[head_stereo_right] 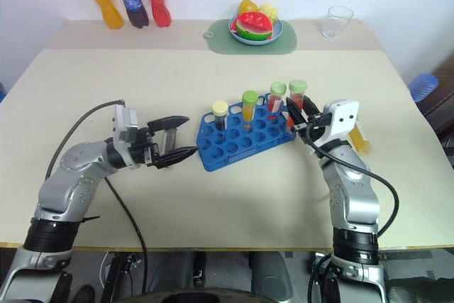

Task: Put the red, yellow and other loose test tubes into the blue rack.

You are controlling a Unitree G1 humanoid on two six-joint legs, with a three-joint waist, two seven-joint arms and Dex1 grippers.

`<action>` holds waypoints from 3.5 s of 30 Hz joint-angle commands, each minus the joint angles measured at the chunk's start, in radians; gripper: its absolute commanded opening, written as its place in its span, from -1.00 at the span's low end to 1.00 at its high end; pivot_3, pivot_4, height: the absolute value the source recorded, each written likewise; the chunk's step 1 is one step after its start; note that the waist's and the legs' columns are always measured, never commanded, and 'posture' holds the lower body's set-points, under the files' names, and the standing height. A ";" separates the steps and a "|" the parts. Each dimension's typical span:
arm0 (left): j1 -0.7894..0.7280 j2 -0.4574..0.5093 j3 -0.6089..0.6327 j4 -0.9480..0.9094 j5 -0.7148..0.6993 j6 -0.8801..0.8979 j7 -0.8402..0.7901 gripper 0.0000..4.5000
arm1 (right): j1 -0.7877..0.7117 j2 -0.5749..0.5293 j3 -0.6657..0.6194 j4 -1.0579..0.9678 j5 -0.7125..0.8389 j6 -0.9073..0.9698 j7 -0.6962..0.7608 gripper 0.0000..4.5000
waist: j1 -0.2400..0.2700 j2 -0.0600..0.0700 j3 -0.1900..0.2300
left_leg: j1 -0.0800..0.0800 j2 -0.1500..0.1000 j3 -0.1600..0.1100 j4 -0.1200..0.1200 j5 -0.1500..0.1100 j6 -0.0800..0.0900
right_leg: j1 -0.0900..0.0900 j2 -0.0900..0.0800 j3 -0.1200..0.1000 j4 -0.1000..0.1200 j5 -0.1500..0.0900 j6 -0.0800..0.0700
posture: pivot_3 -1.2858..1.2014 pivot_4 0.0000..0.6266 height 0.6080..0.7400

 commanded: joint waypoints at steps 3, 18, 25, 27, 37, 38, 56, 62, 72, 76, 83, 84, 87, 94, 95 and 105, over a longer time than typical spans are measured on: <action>0.020 0.024 -0.002 -0.025 0.018 -0.035 -0.041 0.90 | -0.019 0.003 0.028 0.072 -0.022 -0.080 -0.006 -0.66 | 0.000 0.000 0.000 | 0.000 0.000 0.000 0.000 0.000 0.000 | 0.000 0.000 0.000 0.000 0.000 0.000 | 0.03 -0.52 1.00; 0.038 0.080 -0.022 -0.006 0.043 -0.057 -0.148 0.90 | 0.027 0.027 0.089 0.129 -0.036 -0.187 -0.009 -0.66 | 0.000 0.000 0.000 | 0.001 0.001 0.000 0.000 0.000 0.000 | 0.001 0.000 0.000 0.000 -0.002 -0.003 | 0.03 -0.52 1.00; 0.001 0.075 -0.028 0.049 0.051 -0.066 -0.165 0.90 | 0.057 0.028 0.091 0.164 -0.054 -0.267 -0.010 -0.66 | 0.000 0.000 0.000 | 0.001 0.001 0.000 0.000 0.000 0.000 | 0.001 0.000 0.000 0.000 -0.001 -0.003 | 0.03 -0.52 1.00; -0.006 0.072 -0.029 0.057 0.052 -0.068 -0.168 0.90 | 0.069 0.027 0.092 0.163 -0.050 -0.280 -0.005 -0.66 | 0.001 0.000 0.000 | 0.001 0.001 0.000 0.000 0.000 0.000 | 0.001 0.000 0.000 0.000 -0.001 -0.002 | 0.03 -0.52 1.00; -0.040 0.053 -0.038 0.092 0.054 -0.067 -0.180 0.90 | 0.126 -0.059 0.089 0.050 -0.125 -0.320 -0.004 0.99 | 0.000 0.001 0.000 | 0.001 0.001 0.000 0.000 0.000 0.000 | 0.001 0.000 0.000 0.000 -0.001 -0.003 | 0.03 -0.52 1.00; -0.042 0.053 -0.039 0.095 0.055 -0.068 -0.182 0.90 | 0.137 -0.092 0.082 0.012 -0.123 -0.299 0.014 0.99 | 0.003 0.001 0.001 | 0.001 0.001 0.000 0.000 0.000 0.000 | 0.000 0.000 0.000 0.000 -0.002 -0.003 | 0.03 -0.52 1.00; -0.114 0.005 -0.071 0.184 0.094 -0.119 -0.219 0.90 | -0.183 -0.733 0.024 0.268 0.102 0.683 0.185 0.99 | -0.001 0.000 0.001 | 0.001 0.000 0.001 0.002 0.000 0.000 | 0.001 0.000 0.001 -0.002 -0.002 -0.005 | 0.03 -0.52 1.00; -0.101 0.007 -0.068 0.172 0.091 -0.120 -0.218 0.90 | -0.473 -0.700 0.178 0.726 -0.037 0.615 0.255 0.99 | 0.002 0.000 0.001 | -0.002 0.000 0.001 0.000 -0.001 0.002 | -0.002 0.000 0.001 -0.001 0.000 -0.001 | 0.03 -0.52 1.00; -0.050 0.023 -0.049 0.110 0.080 -0.100 -0.186 0.90 | -0.727 -0.634 0.328 1.165 -0.218 0.491 0.415 0.99 | 0.000 0.001 0.002 | -0.003 0.000 0.002 0.000 -0.001 0.002 | -0.004 0.000 0.001 -0.001 0.000 0.000 | 0.03 -0.52 1.00; -0.030 0.029 -0.044 0.085 0.074 -0.092 -0.171 0.90 | -0.748 -0.614 0.354 1.235 -0.270 0.441 0.465 0.38 | -0.001 0.001 0.002 | -0.003 0.000 0.003 0.001 -0.001 0.002 | -0.003 0.000 0.002 -0.001 0.000 0.000 | 0.03 -0.52 1.00; -0.015 0.032 -0.044 0.067 0.067 -0.079 -0.158 0.90 | -0.753 -0.614 0.346 1.264 -0.321 0.386 0.482 -0.64 | -0.003 0.001 0.002 | -0.002 0.000 0.003 0.000 -0.001 0.002 | -0.003 0.000 0.002 0.000 0.000 0.000 | 0.03 -0.52 1.00; -0.016 0.031 -0.045 0.069 0.068 -0.079 -0.158 0.90 | -0.748 -0.623 0.334 1.248 -0.315 0.381 0.491 -0.64 | -0.003 0.001 0.002 | -0.002 0.000 0.003 0.001 -0.001 0.002 | -0.003 0.000 0.002 0.000 0.000 0.000 | 0.03 -0.52 1.00; -0.022 0.026 -0.048 0.076 0.070 -0.081 -0.159 0.90 | -0.666 -0.669 0.277 1.101 -0.274 0.330 0.530 -0.64 | 0.002 0.001 0.002 | -0.002 0.000 0.003 0.001 -0.001 0.002 | -0.003 0.000 0.002 0.000 0.000 0.000 | 0.03 -0.52 1.00; -0.040 0.012 -0.057 0.108 0.077 -0.094 -0.168 0.90 | 0.021 -0.692 -0.111 0.171 -0.022 0.378 0.590 -0.64 | 0.026 0.003 0.002 | -0.002 0.000 0.002 0.000 -0.001 0.002 | -0.003 0.000 0.001 0.000 0.000 0.001 | 0.03 -0.52 1.00; -0.048 0.009 -0.061 0.116 0.076 -0.094 -0.174 0.90 | 0.119 -0.668 -0.167 0.047 0.026 0.406 0.599 -0.64 | 0.030 0.004 0.002 | -0.002 0.000 0.002 0.000 -0.001 0.002 | -0.003 0.000 0.001 0.000 0.000 0.002 | 0.03 -0.52 1.00; -0.121 -0.012 -0.083 0.208 0.087 -0.117 -0.232 0.90 | 0.304 -0.348 -0.135 -0.492 0.230 0.286 0.451 -0.64 | 0.002 0.003 0.002 | 0.002 0.001 -0.001 0.004 -0.001 0.001 | 0.002 0.002 0.001 -0.001 -0.001 -0.004 | 0.03 -0.52 1.00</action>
